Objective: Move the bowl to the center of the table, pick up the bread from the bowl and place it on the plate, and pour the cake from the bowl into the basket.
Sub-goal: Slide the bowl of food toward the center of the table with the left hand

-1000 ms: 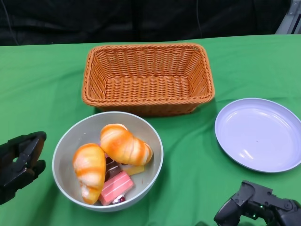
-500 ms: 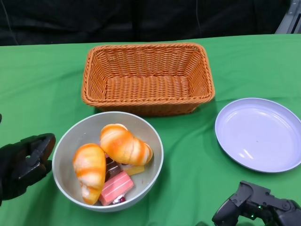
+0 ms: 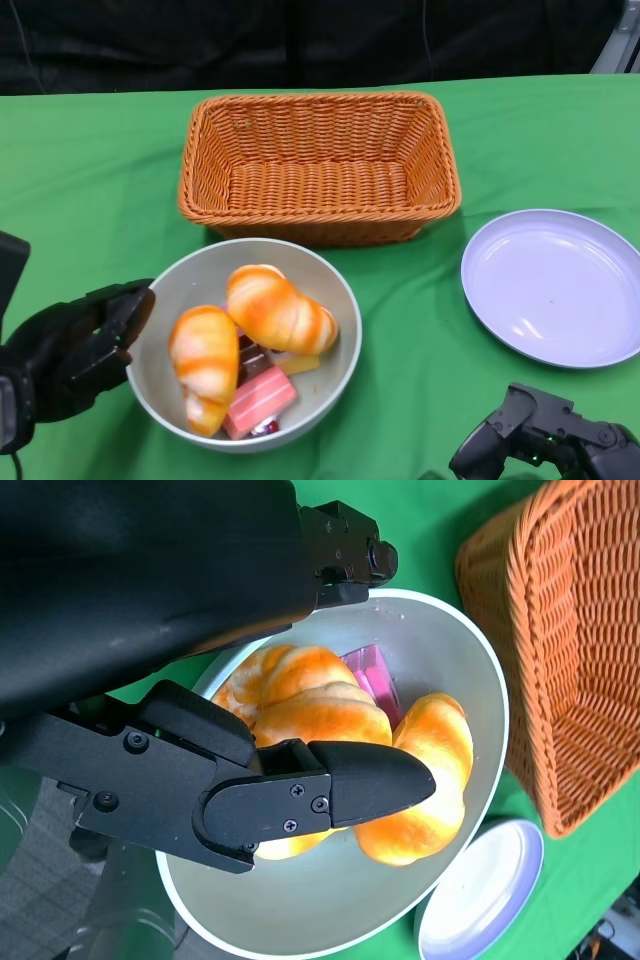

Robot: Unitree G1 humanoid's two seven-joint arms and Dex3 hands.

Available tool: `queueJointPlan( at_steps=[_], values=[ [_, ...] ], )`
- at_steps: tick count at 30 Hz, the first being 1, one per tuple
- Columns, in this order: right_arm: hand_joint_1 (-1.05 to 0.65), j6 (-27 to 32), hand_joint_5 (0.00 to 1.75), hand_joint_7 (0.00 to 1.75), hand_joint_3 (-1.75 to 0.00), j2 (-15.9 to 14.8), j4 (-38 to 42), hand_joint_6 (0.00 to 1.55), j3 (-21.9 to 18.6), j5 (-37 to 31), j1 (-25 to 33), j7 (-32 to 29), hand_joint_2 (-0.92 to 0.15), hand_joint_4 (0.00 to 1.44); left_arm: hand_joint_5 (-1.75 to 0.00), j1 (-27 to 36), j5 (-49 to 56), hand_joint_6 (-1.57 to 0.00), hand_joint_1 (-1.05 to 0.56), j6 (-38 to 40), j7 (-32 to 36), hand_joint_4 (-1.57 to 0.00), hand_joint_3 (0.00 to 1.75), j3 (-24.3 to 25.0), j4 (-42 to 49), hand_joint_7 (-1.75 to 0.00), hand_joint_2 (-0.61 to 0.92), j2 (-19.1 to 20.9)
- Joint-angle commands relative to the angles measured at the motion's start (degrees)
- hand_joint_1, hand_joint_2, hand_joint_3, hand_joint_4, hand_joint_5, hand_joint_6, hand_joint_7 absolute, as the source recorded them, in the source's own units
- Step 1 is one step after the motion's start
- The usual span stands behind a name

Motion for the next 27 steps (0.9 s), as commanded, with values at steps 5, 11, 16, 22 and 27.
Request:
queueJointPlan(
  at_steps=[5, 11, 16, 22, 27],
  values=[
    [-0.25, -0.10, 1.51, 1.20, -0.54, 0.11, -0.25, 0.68, -0.02, 0.03, 0.21, -0.57, -0.74, 0.72, 0.00, 0.13, 0.50, -0.01, -0.82, 1.53, 0.53, -0.01, 0.63, -1.75, -1.21, -0.01, 0.92, -1.30],
    [-0.27, -0.50, 1.51, 1.20, -0.54, 0.07, 0.01, 0.69, 0.16, -0.26, 0.02, -0.67, -0.74, 0.72, 0.00, -0.12, 0.36, -0.01, -0.82, 4.36, 2.47, -0.01, 0.63, -2.84, -2.61, 0.00, 0.92, -2.74],
    [-0.27, -0.46, 1.51, 1.20, -0.54, 0.19, -0.09, 0.68, 0.49, -0.65, -0.02, -0.87, -0.75, 0.72, 0.00, -0.16, 0.13, 0.00, -0.83, 6.83, 3.76, 0.00, 0.63, -3.12, -3.61, 0.00, 0.92, -3.83],
    [-0.28, -0.54, 1.50, 1.21, -0.52, 0.20, -0.12, 0.69, 0.67, -0.85, -0.06, -1.08, -0.75, 0.73, 0.00, 0.60, -0.27, 0.00, -0.83, 10.82, 7.99, 0.00, 0.62, -1.55, -6.07, 0.00, 0.92, -6.44],
    [-0.27, -0.41, 1.48, 1.21, -0.51, 0.12, -0.06, 0.69, 0.75, -0.82, -0.12, -1.18, -0.75, 0.74, 0.00, 1.47, -1.46, 0.00, -0.83, 12.47, 8.84, 0.00, 0.62, -0.57, -8.24, 0.00, 0.92, -8.21]
  ],
)
